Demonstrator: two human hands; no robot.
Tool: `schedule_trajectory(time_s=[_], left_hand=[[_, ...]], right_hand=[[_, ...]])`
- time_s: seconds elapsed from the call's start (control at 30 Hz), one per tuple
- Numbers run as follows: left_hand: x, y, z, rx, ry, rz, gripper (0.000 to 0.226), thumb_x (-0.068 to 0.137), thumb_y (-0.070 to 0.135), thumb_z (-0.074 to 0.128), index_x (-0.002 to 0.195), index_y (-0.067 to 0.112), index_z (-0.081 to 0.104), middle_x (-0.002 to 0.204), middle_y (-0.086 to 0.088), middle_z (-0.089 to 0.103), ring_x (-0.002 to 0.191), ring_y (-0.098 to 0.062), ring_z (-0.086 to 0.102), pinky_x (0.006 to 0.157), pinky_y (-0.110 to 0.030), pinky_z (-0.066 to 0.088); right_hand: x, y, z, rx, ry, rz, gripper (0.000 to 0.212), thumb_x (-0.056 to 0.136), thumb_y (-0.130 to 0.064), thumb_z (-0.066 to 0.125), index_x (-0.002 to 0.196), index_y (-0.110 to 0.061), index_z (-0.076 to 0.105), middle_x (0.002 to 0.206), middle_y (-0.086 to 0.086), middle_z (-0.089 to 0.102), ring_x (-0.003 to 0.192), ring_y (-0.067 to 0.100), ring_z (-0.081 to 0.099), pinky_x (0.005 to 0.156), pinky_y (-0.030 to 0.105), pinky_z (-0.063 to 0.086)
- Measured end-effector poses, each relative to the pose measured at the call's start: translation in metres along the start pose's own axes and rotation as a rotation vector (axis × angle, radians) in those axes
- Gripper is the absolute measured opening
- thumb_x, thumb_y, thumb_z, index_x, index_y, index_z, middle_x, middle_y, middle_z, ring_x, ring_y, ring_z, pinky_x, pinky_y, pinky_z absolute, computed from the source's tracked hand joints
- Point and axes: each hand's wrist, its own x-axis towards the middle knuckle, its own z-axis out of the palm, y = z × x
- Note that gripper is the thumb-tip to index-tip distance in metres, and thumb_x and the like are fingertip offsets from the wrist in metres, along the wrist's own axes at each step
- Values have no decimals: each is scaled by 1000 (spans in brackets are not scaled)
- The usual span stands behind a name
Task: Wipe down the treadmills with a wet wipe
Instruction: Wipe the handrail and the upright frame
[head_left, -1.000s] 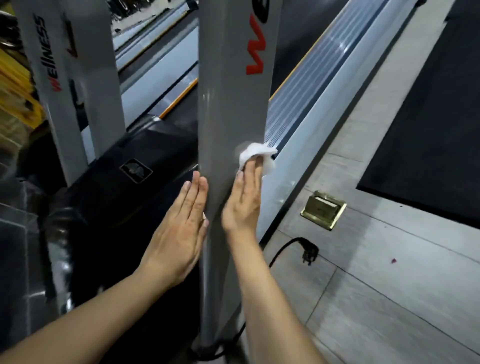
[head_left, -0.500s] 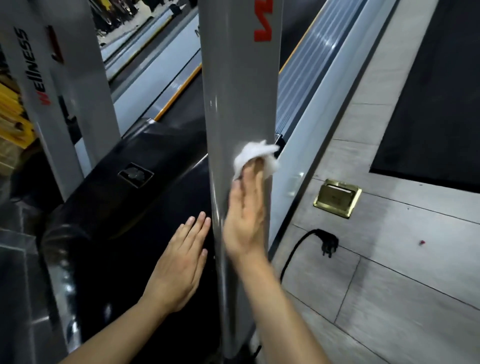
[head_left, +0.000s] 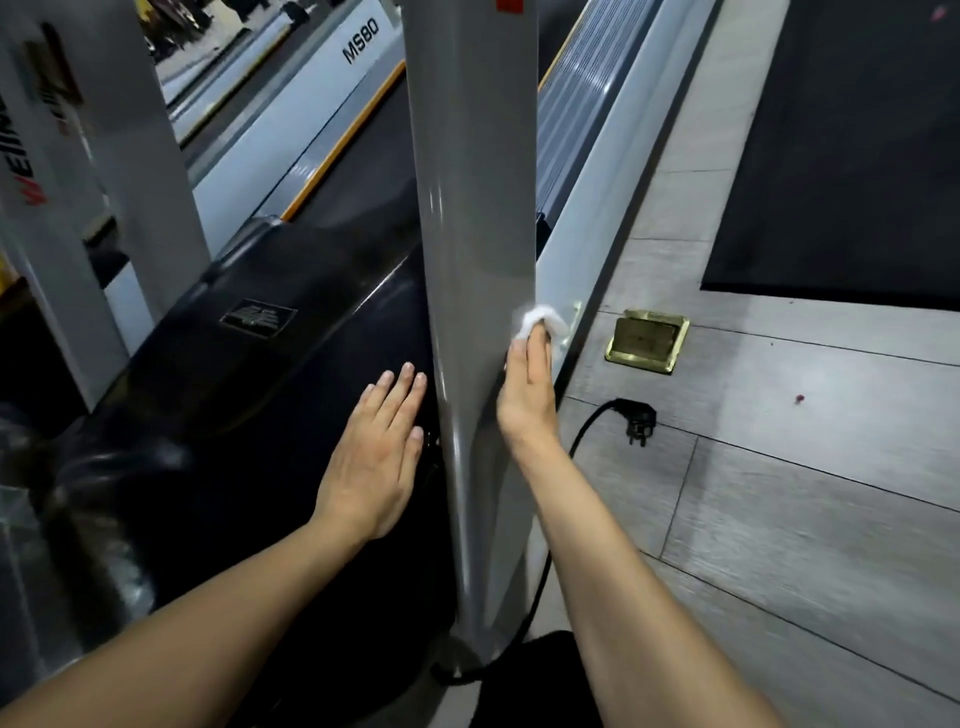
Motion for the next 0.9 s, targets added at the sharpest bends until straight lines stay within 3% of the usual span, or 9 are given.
schedule_trajectory(time_s=[0.2, 0.27, 0.4, 0.6, 0.67, 0.8, 0.83, 0.9], left_hand=[[-1, -1, 2, -1, 36, 32, 59, 105, 33, 19, 161, 15, 22, 169, 1, 16, 157, -12, 6, 128, -38, 9], [-2, -1, 3, -3, 51, 37, 59, 105, 33, 21, 161, 14, 24, 169, 0, 18, 157, -15, 9, 128, -38, 10], [-2, -1, 3, -18, 53, 41, 59, 104, 33, 21, 161, 15, 25, 168, 0, 18, 157, -16, 10, 128, -38, 10], [-4, -1, 5, -28, 58, 34, 60, 104, 34, 20, 161, 17, 24, 169, 2, 17, 157, -14, 7, 129, -36, 7], [-4, -1, 4, -24, 55, 38, 60, 104, 34, 20, 161, 16, 24, 169, 0, 17, 157, -15, 8, 129, -36, 7], [-3, 0, 2, -35, 54, 38, 60, 104, 32, 22, 160, 14, 25, 168, -2, 19, 157, -17, 10, 129, -37, 8], [-3, 0, 1, -39, 55, 37, 60, 103, 32, 22, 160, 13, 26, 168, -3, 20, 157, -18, 10, 129, -37, 8], [-4, 0, 2, -37, 64, 42, 60, 103, 31, 23, 160, 12, 27, 168, -4, 21, 157, -19, 12, 129, -36, 7]], right_hand=[[10, -54, 17, 51, -30, -264, 52, 110, -35, 32, 159, -24, 19, 167, -11, 11, 151, 0, 5, 116, 13, 3], [7, -28, 15, 42, -10, -196, 53, 110, -36, 29, 160, -23, 13, 167, -9, 7, 152, 1, 3, 115, 13, 1], [-11, 26, -1, 22, 28, 172, 52, 111, -35, 25, 160, -24, 15, 167, 0, 19, 152, 16, 19, 116, 21, 12], [-26, -20, 28, 50, 92, -186, 48, 110, -29, 31, 158, -25, 22, 167, -8, 12, 153, 5, 7, 124, 24, 4], [-39, -7, 31, 80, 121, -145, 48, 110, -28, 31, 158, -23, 22, 167, -7, 12, 153, 5, 9, 124, 23, 5], [-95, 32, 37, 110, 207, 341, 48, 111, -31, 27, 158, -24, 26, 167, 0, 18, 152, 20, 23, 116, 23, 16], [-102, 29, 38, 75, 183, 331, 47, 110, -31, 27, 158, -25, 26, 167, 0, 19, 151, 20, 24, 116, 23, 17], [-100, 12, 38, 30, 182, 74, 47, 110, -27, 32, 156, -22, 30, 166, 0, 22, 151, 18, 24, 116, 16, 19]])
